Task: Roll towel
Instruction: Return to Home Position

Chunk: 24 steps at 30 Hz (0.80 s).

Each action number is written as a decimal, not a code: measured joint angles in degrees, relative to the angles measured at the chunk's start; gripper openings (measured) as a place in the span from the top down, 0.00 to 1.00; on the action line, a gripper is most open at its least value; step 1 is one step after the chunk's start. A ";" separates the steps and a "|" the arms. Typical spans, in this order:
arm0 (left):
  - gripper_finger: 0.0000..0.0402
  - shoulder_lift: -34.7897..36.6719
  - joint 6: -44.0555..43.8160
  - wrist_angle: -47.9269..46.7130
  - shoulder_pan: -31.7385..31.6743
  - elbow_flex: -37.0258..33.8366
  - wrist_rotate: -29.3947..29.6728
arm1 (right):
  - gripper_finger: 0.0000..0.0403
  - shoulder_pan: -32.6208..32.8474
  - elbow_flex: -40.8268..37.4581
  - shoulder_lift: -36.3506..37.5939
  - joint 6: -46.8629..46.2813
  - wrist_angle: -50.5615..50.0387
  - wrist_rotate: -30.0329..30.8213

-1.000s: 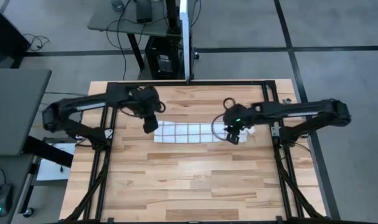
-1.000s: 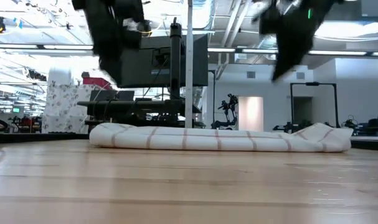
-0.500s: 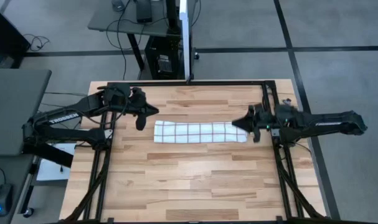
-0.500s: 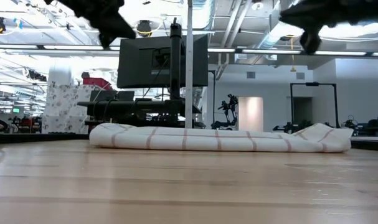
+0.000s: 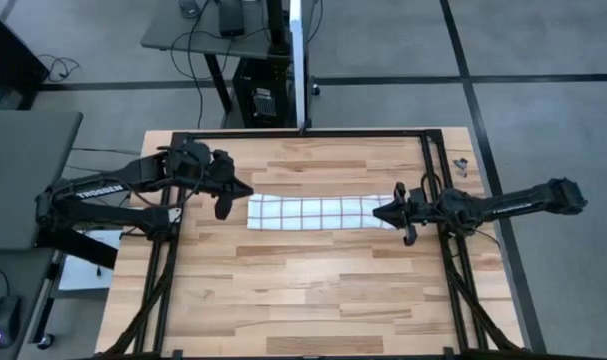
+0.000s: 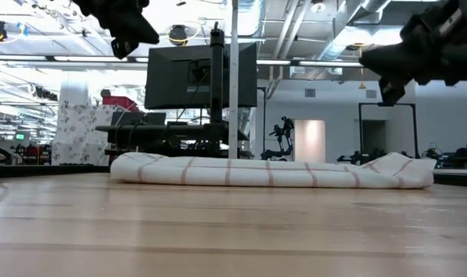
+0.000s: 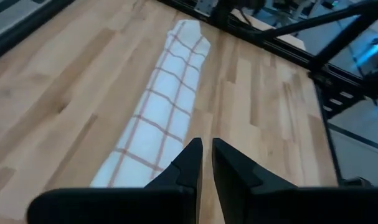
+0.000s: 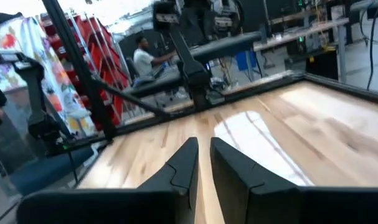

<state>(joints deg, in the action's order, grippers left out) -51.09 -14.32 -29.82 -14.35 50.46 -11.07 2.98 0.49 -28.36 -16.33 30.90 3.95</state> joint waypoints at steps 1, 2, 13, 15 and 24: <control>0.95 0.00 -0.44 -0.30 0.48 0.00 -0.01 | 0.91 0.01 0.00 0.94 -0.01 -2.04 -0.01; 0.95 0.00 -0.78 -0.25 0.94 0.00 0.04 | 0.91 0.01 0.00 1.88 0.00 -3.61 -0.01; 0.95 0.00 -1.82 1.01 2.84 0.00 0.15 | 0.91 -1.16 -0.02 20.59 0.34 -25.93 0.04; 0.95 0.00 -1.79 1.32 2.82 0.00 0.15 | 0.91 -1.64 -0.04 24.35 0.34 -29.67 -0.03; 0.95 0.97 -0.73 14.64 2.87 -4.41 -3.84 | 0.91 -2.45 0.48 27.86 1.87 -31.31 -1.60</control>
<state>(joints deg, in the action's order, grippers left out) -50.12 -15.06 -15.18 -11.49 46.04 -14.91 0.54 0.97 -0.49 -14.46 -0.40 2.35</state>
